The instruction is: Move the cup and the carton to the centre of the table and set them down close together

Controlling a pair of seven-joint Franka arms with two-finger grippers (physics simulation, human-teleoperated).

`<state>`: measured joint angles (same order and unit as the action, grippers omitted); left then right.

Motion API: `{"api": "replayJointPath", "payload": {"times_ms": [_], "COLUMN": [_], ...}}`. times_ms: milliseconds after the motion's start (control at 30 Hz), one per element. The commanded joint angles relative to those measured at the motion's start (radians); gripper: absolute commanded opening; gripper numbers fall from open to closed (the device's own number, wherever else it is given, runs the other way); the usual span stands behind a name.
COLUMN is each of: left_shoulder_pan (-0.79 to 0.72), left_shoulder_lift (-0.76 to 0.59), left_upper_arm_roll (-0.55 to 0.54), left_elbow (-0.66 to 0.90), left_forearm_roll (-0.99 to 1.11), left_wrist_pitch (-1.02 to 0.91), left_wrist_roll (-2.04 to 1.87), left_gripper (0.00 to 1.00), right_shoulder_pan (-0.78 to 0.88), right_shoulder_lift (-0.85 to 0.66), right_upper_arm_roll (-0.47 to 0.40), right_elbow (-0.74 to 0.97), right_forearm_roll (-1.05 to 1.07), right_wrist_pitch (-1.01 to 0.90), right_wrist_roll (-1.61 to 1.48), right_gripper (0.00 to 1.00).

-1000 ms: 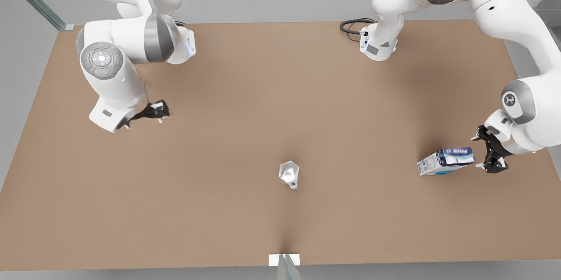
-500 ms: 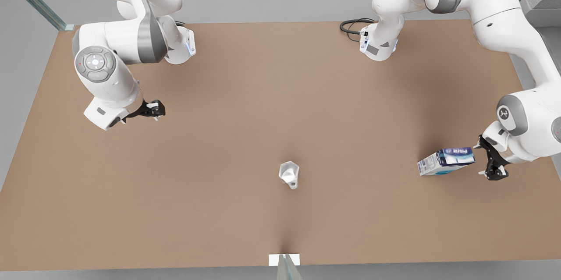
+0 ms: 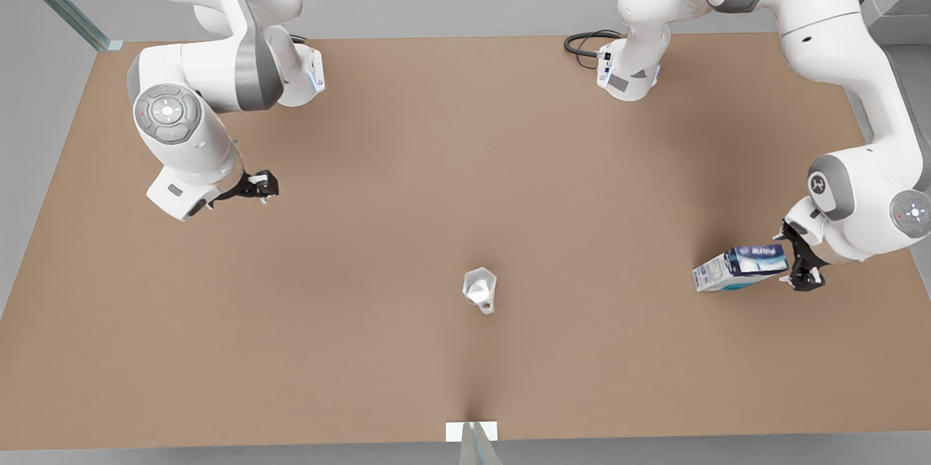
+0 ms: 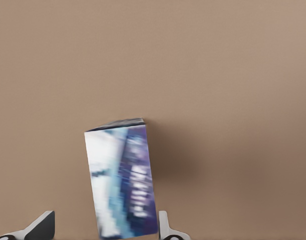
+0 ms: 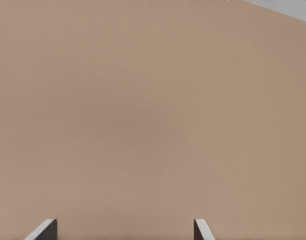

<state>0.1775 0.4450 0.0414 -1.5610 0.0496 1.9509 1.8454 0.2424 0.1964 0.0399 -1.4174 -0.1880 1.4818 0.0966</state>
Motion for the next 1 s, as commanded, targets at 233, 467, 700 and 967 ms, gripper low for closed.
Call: {"api": "replayJointPath", "payload": {"times_ms": [233, 467, 700, 967], "left_shoulder_pan": [-0.006, -0.013, -0.021, -0.113], "left_shoulder_lift": [-0.011, 0.018, 0.012, -0.163], "left_upper_arm_roll": [0.000, 0.002, 0.002, -0.002], "left_elbow": [-0.097, -0.126, -0.126, -0.067], "left_forearm_roll": [0.001, 0.001, 0.001, 0.003], "left_wrist_pitch": [0.054, 0.143, 0.140, -0.098], "left_wrist_roll": [0.000, 0.000, 0.000, -0.110], "left_gripper": [1.00, 0.88, 0.53, 0.46], "right_shoulder_pan": [0.003, 0.003, 0.003, 0.002], "right_shoulder_lift": [0.000, 0.000, 0.000, 0.011], "right_upper_arm_roll": [0.000, 0.000, 0.000, 0.000], "right_elbow": [-0.002, 0.000, 0.000, 0.000], "right_forearm_roll": [-0.001, -0.004, -0.005, -0.001], "right_wrist_pitch": [-0.003, -0.003, -0.002, 0.000], "right_wrist_roll": [0.000, 0.000, 0.000, 0.000], "right_gripper": [1.00, 1.00, 1.00, 1.00]}}
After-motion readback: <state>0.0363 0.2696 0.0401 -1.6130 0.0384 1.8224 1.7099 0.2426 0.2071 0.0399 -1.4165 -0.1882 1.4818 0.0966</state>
